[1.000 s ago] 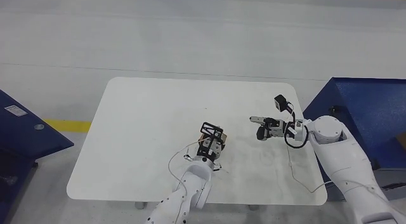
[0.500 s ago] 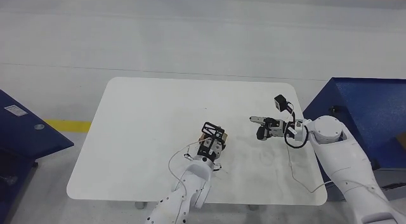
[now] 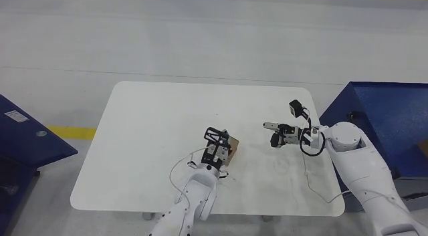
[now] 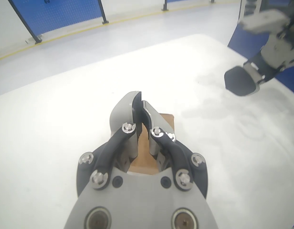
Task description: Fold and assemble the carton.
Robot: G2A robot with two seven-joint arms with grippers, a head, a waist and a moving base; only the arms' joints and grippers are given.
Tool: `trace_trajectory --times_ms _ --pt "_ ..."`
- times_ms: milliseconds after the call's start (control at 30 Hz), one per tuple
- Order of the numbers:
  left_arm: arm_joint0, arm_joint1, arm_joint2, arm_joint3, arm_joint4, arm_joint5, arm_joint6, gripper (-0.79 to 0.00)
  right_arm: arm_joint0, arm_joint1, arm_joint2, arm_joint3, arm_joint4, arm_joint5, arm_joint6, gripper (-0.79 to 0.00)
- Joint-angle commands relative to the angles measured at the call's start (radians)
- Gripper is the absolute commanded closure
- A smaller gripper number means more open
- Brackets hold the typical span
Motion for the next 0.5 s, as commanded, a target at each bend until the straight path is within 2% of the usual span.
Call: trace_trajectory --times_ms 0,100,133,200,233,267,400,467 --pt "0.032 0.008 -0.025 -0.05 0.011 0.001 0.04 0.0 0.0 0.0 0.0 0.0 0.0 0.0 0.0 -0.785" --pt "0.078 0.02 -0.063 -0.113 0.024 -0.007 0.083 0.0 0.0 0.0 0.0 0.0 0.0 0.0 0.0 -0.785" --pt "0.093 0.023 -0.076 -0.134 0.024 -0.011 0.095 -0.785 0.0 0.0 0.0 0.0 0.0 0.0 0.0 -0.785" --pt "0.104 0.026 -0.083 -0.145 0.024 -0.021 0.101 -0.785 0.0 0.0 0.0 0.0 0.0 0.0 0.0 -0.785" --pt "0.101 0.025 -0.082 -0.143 0.025 -0.017 0.099 -0.01 0.0 0.0 0.0 0.0 0.0 0.0 0.0 -0.784" --pt "0.105 0.026 -0.084 -0.147 0.025 -0.021 0.102 -0.024 0.0 0.0 0.0 0.0 0.0 0.0 0.0 -0.784" --pt "0.104 0.026 -0.083 -0.145 0.024 -0.021 0.101 -0.294 0.0 0.0 0.0 0.0 0.0 0.0 0.0 -0.784" --pt "0.104 0.026 -0.083 -0.145 0.024 -0.021 0.101 -0.404 0.0 0.0 0.0 0.0 0.0 0.0 0.0 -0.785"
